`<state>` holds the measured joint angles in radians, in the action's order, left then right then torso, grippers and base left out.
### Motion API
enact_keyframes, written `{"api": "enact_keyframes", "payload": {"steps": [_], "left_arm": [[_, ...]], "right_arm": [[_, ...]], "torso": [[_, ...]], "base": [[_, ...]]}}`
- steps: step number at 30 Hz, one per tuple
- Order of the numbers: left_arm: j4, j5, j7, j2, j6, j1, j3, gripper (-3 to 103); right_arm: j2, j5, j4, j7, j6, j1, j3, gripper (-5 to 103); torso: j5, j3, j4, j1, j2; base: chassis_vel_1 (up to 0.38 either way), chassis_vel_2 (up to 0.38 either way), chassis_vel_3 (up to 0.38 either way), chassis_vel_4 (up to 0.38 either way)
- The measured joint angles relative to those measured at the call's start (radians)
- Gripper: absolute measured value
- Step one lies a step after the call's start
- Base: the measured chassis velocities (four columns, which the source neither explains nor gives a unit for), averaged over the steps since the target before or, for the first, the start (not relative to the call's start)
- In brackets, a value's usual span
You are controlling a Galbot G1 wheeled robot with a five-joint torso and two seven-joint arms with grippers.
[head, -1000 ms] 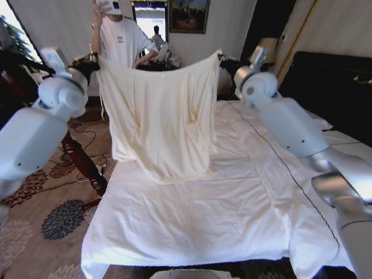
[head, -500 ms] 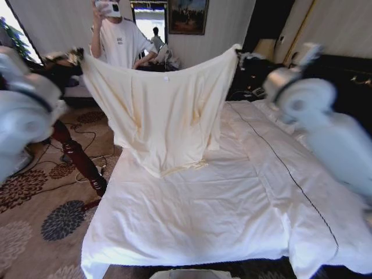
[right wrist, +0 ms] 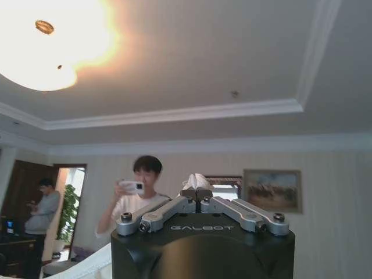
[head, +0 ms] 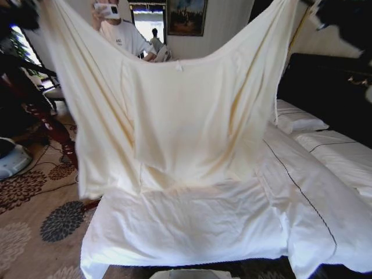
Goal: Pick up the clothes from the bed and hang them on the clothes hanger.
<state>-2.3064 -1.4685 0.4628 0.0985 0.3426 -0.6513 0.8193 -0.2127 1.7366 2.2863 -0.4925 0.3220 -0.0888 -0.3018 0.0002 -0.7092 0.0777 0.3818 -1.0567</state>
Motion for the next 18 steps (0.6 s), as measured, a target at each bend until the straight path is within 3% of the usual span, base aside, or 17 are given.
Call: {"api": "enact_keyframes", "payload": {"steps": [7, 9, 10, 12, 14, 15, 18], "left_arm": [[-0.061, 0.108, 0.071, 0.132, 0.036, -0.046, -0.177, 1], [-0.079, 0.176, 0.127, 0.222, 0.053, -0.157, -0.246, 1], [-0.079, 0.176, 0.127, 0.222, 0.053, -0.157, -0.246, 1], [-0.075, 0.235, 0.143, 0.265, 0.054, -0.221, -0.279, 1], [-0.019, 0.343, 0.135, 0.351, 0.053, -0.257, -0.376, 1], [-0.019, 0.343, 0.135, 0.351, 0.053, -0.257, -0.376, 1], [0.069, 0.434, 0.113, 0.442, 0.046, -0.259, -0.467, 1]], "right_arm": [[-0.055, 0.038, 0.062, -0.095, 0.01, -0.064, 0.019, 0], [-0.119, -0.085, 0.092, -0.11, 0.019, -0.224, 0.039, 0], [-0.119, -0.085, 0.092, -0.11, 0.019, -0.224, 0.039, 0], [-0.178, -0.194, 0.069, -0.088, 0.031, -0.346, 0.069, 0], [-0.241, -0.377, -0.014, -0.01, 0.033, -0.524, 0.101, 0], [-0.241, -0.377, -0.014, -0.01, 0.033, -0.524, 0.101, 0], [-0.317, -0.539, -0.145, 0.072, 0.006, -0.614, 0.17, 0]], "torso": [[0.0, 0.0, 0.0001, 0.0, 0.0], [-0.0016, 0.0, 0.001, 0.0, 0.0], [-0.0016, 0.0, 0.001, 0.0, 0.0], [0.0007, 0.0, -0.0008, 0.0, 0.0], [-0.0001, 0.0, -0.0009, 0.0, 0.0], [-0.0001, 0.0, -0.0009, 0.0, 0.0], [0.0003, 0.0, 0.0013, 0.0, 0.0]], "base": [[0.0, 0.0, 0.0, 0.0], [0.0, 0.0, 0.0, 0.0], [0.0, 0.0, 0.0, 0.0], [0.0, 0.0, 0.0, 0.0], [0.0, 0.0, 0.0, 0.0], [0.0, 0.0, 0.0, 0.0], [0.0, 0.0, 0.0, 0.0]]}}
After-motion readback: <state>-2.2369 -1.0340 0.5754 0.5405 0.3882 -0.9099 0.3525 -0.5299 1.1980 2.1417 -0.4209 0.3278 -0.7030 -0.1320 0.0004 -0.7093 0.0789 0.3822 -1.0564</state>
